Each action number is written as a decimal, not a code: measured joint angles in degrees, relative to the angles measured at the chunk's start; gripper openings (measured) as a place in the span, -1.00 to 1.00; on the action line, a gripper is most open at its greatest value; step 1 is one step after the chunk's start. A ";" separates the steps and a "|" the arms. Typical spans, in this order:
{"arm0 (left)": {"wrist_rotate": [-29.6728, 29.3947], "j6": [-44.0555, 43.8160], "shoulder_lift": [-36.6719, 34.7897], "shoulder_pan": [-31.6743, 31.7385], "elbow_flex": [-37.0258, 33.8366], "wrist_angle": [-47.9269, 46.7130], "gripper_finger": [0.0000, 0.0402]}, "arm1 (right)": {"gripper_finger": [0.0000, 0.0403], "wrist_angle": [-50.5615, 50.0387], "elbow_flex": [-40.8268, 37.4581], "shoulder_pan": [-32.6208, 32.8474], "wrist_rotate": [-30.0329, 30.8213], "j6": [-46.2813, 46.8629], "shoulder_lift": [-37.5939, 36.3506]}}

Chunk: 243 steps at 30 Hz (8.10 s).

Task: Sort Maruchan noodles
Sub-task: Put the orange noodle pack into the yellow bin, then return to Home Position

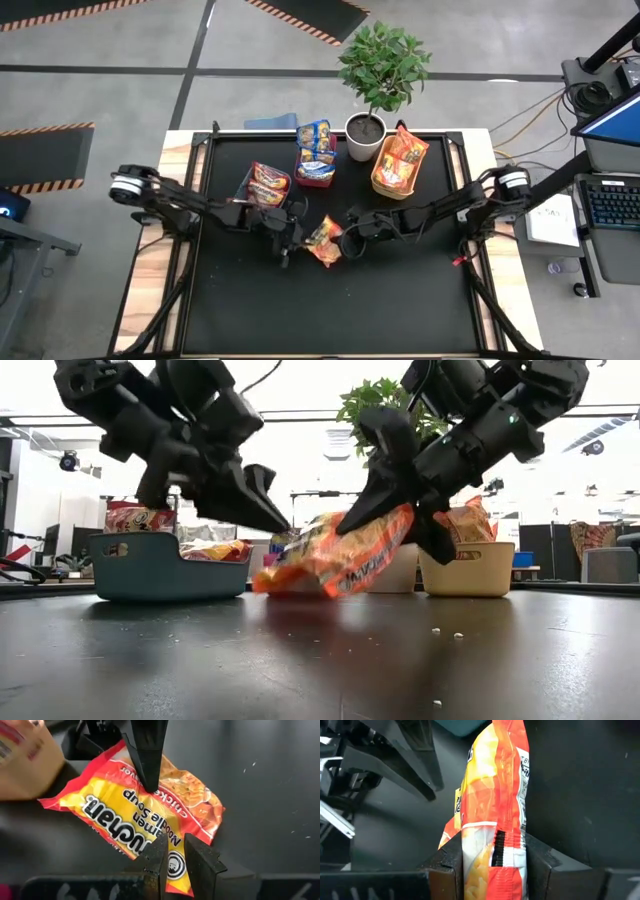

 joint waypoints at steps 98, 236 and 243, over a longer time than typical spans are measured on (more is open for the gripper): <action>-0.07 4.45 -23.08 -0.04 -0.26 -4.57 -0.78 | 0.08 -56.67 0.61 -18.37 42.66 14.50 -30.09; -14.94 -19.54 -87.95 0.44 -35.32 -13.52 -0.78 | -0.94 -13.18 -43.50 -15.74 -16.32 -47.80 -91.02; -14.94 -19.38 -87.95 0.44 -35.23 -13.60 -0.78 | -0.94 -13.13 -43.52 -15.74 -16.30 -47.75 -90.88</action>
